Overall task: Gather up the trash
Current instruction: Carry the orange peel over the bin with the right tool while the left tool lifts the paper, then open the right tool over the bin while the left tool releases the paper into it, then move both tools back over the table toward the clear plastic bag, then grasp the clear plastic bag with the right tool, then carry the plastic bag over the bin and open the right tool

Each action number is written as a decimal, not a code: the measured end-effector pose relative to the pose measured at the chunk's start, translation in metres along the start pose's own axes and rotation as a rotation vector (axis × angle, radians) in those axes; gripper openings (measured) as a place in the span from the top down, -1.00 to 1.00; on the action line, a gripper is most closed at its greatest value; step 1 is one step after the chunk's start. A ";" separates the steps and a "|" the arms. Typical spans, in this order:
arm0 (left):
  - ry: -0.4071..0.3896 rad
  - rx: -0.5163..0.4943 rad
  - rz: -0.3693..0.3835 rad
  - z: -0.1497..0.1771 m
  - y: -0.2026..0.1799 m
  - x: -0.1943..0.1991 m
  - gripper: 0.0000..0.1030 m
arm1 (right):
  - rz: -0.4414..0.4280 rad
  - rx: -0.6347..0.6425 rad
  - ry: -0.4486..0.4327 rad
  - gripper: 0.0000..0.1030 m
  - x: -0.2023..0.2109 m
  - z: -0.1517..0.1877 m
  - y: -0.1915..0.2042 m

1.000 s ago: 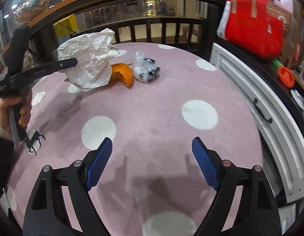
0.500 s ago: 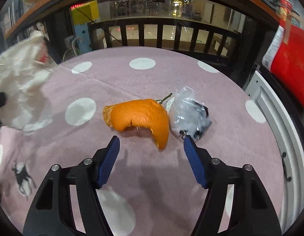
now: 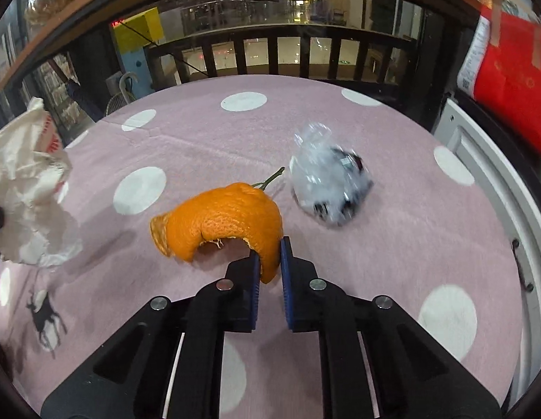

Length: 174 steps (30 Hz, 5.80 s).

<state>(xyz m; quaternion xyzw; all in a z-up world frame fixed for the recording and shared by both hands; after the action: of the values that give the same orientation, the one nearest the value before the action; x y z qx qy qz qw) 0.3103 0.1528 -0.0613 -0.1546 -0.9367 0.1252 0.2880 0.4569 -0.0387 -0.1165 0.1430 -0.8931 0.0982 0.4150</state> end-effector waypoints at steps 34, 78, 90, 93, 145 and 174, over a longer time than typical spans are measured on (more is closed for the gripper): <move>0.152 -0.166 0.464 0.077 -0.255 -0.029 0.61 | 0.280 -0.477 -0.038 0.79 0.227 0.264 -0.205; 0.681 -0.482 0.533 0.284 -0.450 -0.133 -0.19 | 0.557 -0.824 0.115 -0.20 0.249 0.429 -0.310; 0.563 -0.491 0.589 0.248 -0.453 -0.096 -0.57 | 0.511 -0.763 0.066 -0.24 0.247 0.395 -0.294; 0.472 -0.510 0.571 0.223 -0.441 -0.079 -0.63 | 0.469 -0.716 0.039 -0.37 0.241 0.370 -0.280; 0.166 -0.064 -0.148 0.043 -0.023 -0.023 -0.89 | -0.013 -0.196 0.016 0.13 -0.013 -0.029 -0.031; 0.165 -0.194 0.091 0.092 -0.192 -0.022 -0.89 | 0.241 -0.357 -0.079 0.12 0.198 0.218 -0.163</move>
<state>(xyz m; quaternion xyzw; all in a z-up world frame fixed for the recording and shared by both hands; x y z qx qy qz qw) 0.2330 -0.0458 -0.0840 -0.2338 -0.9095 0.0339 0.3420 0.2343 -0.2906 -0.0936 -0.0371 -0.9225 -0.0185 0.3838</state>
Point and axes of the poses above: each gripper's, at about its wrist camera, not at the fingertips, and x roughly against the way its jaws point, y to its left, z to its underside, the point moved 8 cm from there along -x, roughly the way its jaws point, and after that the axes turned 10 degrees about z, right-handed, at the moved point
